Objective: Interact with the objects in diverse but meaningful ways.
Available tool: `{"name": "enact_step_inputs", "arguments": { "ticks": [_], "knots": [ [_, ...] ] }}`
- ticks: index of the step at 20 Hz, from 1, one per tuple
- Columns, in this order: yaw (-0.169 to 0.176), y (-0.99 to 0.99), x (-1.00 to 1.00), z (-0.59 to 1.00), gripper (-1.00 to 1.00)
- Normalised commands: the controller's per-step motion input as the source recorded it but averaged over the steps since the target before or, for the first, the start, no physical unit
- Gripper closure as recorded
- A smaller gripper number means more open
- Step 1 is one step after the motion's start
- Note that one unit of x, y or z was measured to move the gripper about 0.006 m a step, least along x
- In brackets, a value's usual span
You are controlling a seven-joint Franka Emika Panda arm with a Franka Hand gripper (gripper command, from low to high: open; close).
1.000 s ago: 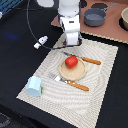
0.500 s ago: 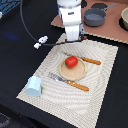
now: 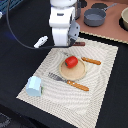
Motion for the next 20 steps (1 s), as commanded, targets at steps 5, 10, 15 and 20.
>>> {"name": "enact_step_inputs", "arguments": {
  "ticks": [5,10,15,20],
  "knots": [
    [-0.099,-0.45,0.25,0.4,1.0],
    [-0.068,-0.1,0.47,0.74,1.0],
    [-0.039,-0.13,0.34,0.14,1.0],
    [-0.07,-0.43,0.37,0.04,1.0]
  ]
}}
